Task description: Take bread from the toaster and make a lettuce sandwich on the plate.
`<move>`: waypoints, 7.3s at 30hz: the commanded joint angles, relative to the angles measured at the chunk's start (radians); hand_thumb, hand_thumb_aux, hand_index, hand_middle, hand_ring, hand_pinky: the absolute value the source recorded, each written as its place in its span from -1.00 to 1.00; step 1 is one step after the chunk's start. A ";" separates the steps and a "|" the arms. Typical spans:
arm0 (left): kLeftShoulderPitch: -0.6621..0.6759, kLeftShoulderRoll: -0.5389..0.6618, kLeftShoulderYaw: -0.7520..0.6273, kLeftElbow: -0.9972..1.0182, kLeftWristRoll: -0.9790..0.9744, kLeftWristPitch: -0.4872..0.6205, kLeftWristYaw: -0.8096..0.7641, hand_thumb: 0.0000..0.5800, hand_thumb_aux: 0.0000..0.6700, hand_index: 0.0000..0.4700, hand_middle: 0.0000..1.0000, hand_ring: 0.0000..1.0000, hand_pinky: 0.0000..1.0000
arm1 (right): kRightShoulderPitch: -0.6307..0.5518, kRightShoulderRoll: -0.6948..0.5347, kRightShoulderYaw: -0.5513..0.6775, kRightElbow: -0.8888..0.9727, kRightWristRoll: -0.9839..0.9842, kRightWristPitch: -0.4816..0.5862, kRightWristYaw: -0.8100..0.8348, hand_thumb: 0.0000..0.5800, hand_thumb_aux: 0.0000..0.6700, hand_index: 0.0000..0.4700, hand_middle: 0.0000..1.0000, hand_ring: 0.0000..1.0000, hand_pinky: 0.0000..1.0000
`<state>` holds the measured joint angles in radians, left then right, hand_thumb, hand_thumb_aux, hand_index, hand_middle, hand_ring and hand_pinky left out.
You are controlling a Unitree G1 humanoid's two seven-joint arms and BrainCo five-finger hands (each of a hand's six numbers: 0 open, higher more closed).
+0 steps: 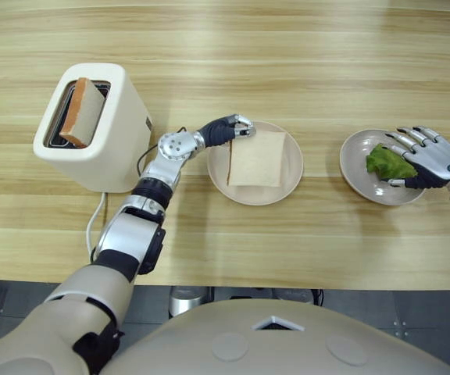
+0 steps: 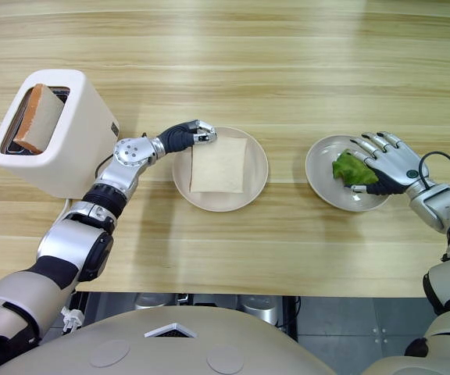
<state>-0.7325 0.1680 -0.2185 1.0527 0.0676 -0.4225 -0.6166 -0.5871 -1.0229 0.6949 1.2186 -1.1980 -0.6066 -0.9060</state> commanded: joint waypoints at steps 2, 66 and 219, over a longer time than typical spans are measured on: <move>-0.022 0.002 -0.002 0.078 0.048 -0.025 0.043 1.00 1.00 0.96 1.00 1.00 1.00 | 0.002 0.019 0.029 0.016 0.003 0.017 -0.009 0.69 0.22 0.19 -1.00 -1.00 -1.00; 0.927 0.685 0.846 -1.549 -0.398 0.417 -0.196 -1.00 -1.00 -1.00 -1.00 -1.00 -1.00 | -0.206 0.636 0.098 -0.098 0.099 -0.185 0.182 1.00 1.00 0.96 -1.00 -1.00 -1.00; -0.276 -0.029 -0.211 0.282 0.459 -0.007 0.249 1.00 1.00 0.96 1.00 1.00 1.00 | 0.177 0.277 -0.344 -0.766 0.359 -0.348 0.672 -1.00 -1.00 -1.00 -1.00 -1.00 -1.00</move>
<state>-1.0044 0.1400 -0.4045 1.3154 0.5001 -0.4442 -0.3727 -0.4268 -0.7223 0.3043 0.4582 -0.8032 -0.9371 -0.3082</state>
